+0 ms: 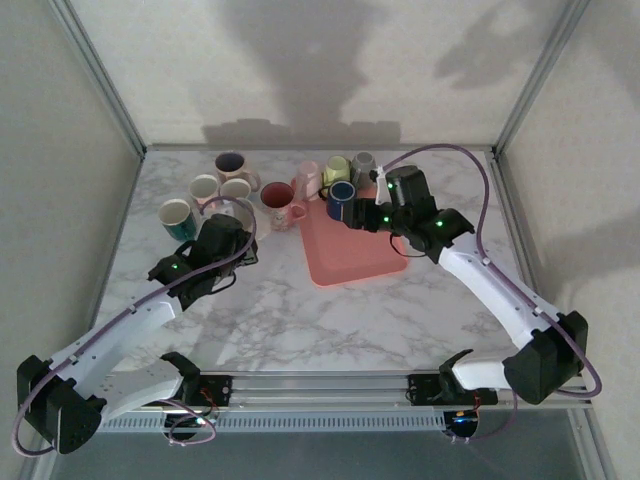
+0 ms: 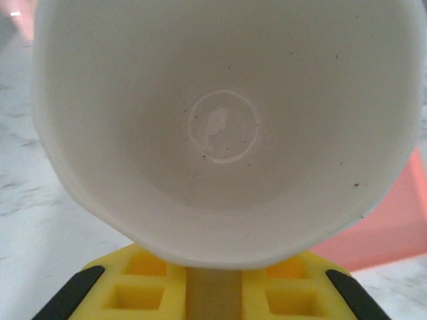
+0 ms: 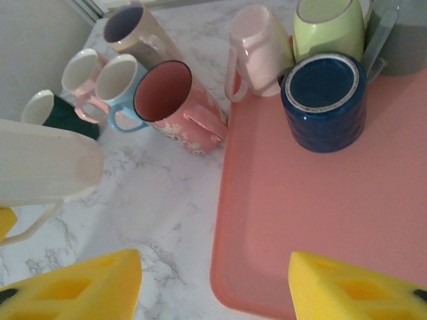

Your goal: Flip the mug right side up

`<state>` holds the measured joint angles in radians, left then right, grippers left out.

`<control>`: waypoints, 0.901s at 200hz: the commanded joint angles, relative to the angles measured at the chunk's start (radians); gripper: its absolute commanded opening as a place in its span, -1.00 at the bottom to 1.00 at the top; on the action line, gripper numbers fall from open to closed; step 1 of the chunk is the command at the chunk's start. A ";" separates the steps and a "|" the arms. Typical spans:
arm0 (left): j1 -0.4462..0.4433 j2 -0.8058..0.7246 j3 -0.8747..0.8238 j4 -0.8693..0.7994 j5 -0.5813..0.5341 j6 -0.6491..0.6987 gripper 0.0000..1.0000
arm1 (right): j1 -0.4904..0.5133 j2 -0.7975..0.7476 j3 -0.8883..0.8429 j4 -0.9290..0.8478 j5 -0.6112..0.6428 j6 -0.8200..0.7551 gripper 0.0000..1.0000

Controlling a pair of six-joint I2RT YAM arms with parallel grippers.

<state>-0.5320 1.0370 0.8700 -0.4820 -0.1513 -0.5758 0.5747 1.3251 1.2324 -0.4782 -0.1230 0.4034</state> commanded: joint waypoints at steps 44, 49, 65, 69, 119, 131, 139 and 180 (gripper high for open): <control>0.170 0.042 -0.030 0.036 -0.050 0.070 -1.00 | 0.002 0.049 0.053 -0.039 0.021 -0.036 0.23; 0.178 0.047 -0.034 0.040 -0.050 0.078 -1.00 | 0.002 0.052 0.056 -0.043 0.022 -0.036 0.23; 0.201 0.069 -0.043 0.053 -0.039 0.104 -1.00 | 0.001 0.064 0.066 -0.056 0.024 -0.039 0.23; 0.207 0.076 -0.045 0.055 -0.033 0.111 -1.00 | 0.002 0.067 0.068 -0.058 0.024 -0.040 0.23; 0.234 0.147 -0.062 0.089 -0.036 0.155 -1.00 | 0.002 0.077 0.068 -0.065 0.018 -0.037 0.23; 0.245 0.158 -0.067 0.100 -0.031 0.157 -1.00 | 0.002 0.077 0.068 -0.066 0.019 -0.038 0.24; 0.252 0.168 -0.073 0.109 -0.026 0.162 -1.00 | 0.001 0.079 0.070 -0.066 0.017 -0.037 0.24; 0.263 0.217 -0.096 0.141 -0.014 0.180 -1.00 | 0.002 0.087 0.077 -0.068 0.016 -0.037 0.24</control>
<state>-0.2787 1.2404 0.7826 -0.4305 -0.1535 -0.4244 0.5751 1.3998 1.2774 -0.5388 -0.1230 0.3794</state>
